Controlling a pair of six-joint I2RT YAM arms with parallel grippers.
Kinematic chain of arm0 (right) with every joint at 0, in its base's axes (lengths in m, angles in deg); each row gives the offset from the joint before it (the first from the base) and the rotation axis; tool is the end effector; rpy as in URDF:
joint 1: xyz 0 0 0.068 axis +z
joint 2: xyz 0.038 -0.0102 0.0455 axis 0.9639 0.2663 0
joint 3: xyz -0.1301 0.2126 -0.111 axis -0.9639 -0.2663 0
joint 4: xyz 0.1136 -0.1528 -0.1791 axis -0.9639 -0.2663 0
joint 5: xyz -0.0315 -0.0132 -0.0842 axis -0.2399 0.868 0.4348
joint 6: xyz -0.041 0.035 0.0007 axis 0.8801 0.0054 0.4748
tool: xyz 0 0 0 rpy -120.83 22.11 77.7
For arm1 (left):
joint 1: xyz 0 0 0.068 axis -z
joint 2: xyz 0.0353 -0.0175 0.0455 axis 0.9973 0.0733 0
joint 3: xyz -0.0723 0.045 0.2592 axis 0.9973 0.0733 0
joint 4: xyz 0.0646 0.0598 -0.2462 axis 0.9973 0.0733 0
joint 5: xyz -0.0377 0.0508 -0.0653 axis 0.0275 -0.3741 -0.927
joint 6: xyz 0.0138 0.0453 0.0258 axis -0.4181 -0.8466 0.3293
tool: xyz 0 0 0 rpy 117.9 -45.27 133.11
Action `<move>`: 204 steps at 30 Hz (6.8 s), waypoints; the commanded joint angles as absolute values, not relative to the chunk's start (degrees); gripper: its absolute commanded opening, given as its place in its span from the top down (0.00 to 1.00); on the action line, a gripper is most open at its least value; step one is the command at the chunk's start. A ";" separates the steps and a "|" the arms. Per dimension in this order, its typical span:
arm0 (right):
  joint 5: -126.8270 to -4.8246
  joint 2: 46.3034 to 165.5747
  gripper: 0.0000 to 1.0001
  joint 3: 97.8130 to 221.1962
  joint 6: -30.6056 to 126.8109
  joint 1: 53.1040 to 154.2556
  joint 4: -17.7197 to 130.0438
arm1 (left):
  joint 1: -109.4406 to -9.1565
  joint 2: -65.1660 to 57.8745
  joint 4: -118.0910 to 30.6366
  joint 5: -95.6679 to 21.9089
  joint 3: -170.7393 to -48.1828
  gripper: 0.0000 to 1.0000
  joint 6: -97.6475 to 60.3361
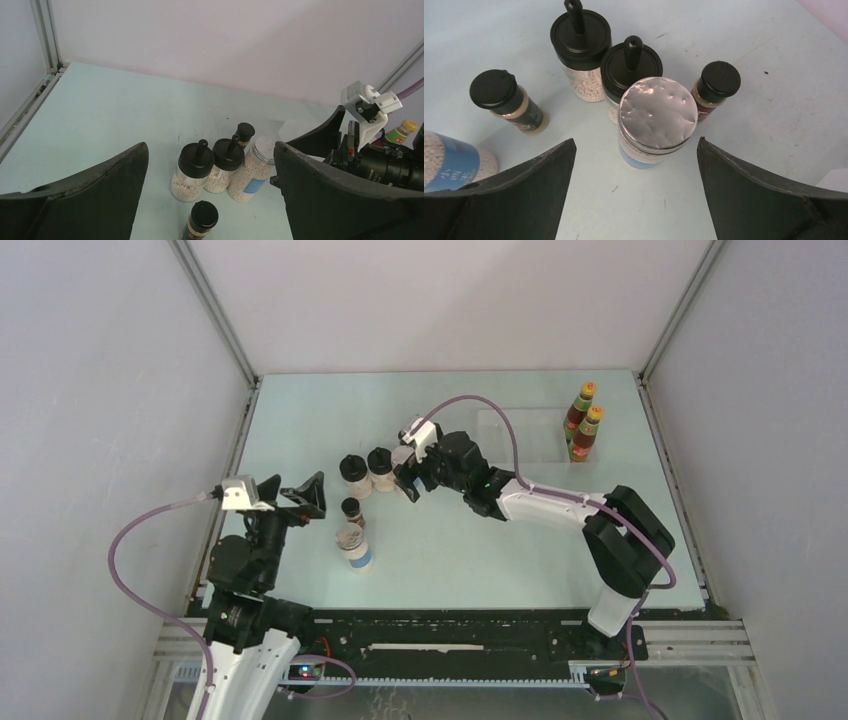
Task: Organize the condiment bottles
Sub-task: Pick up the bottle from the center of the board, then place the bottle in the storage box.
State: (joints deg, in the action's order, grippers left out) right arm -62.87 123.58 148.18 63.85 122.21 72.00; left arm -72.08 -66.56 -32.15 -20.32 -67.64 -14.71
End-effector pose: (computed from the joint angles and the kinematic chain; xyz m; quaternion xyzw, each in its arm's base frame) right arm 0.2667 0.2971 0.2496 -0.4068 0.7058 0.2234 0.5352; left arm 0.0840 -0.0151 0.3188 -0.0650 0.6509 -0.1448 0.7424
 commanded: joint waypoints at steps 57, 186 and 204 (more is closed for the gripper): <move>-71.10 135.04 0.77 160.03 60.29 116.92 74.36 | -71.91 -62.48 -34.38 -22.91 -67.13 0.00 -15.65; -43.24 132.34 1.00 165.33 55.90 83.16 72.57 | -71.91 -59.72 -34.06 -23.72 -67.22 0.00 -15.66; -42.64 132.54 1.00 163.34 55.22 84.04 72.15 | -71.91 -60.00 -34.07 -23.95 -67.17 0.00 -15.65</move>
